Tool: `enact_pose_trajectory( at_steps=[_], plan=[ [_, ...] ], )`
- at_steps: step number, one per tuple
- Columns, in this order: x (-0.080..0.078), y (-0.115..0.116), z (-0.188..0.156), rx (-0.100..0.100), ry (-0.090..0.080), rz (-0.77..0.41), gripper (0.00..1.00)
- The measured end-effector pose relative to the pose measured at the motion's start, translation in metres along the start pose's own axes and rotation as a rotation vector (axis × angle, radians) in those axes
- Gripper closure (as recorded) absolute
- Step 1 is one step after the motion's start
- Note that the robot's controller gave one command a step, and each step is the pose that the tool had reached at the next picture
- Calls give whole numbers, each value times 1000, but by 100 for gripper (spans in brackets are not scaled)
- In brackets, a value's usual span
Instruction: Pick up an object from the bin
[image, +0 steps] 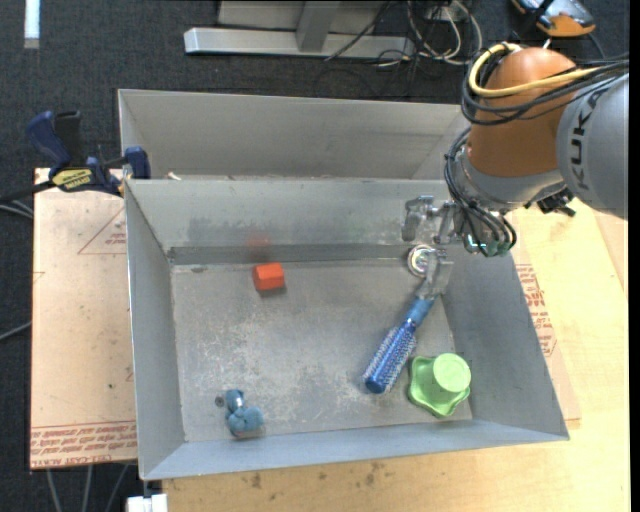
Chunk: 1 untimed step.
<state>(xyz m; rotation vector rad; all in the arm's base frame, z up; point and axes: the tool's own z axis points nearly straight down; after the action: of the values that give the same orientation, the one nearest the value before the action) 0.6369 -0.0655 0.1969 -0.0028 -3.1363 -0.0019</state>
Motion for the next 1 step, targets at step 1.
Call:
enact_pose_trajectory(
  at_steps=[1],
  plan=[
    [57, -25, 106, 0, -11, -65, 0]
  ],
)
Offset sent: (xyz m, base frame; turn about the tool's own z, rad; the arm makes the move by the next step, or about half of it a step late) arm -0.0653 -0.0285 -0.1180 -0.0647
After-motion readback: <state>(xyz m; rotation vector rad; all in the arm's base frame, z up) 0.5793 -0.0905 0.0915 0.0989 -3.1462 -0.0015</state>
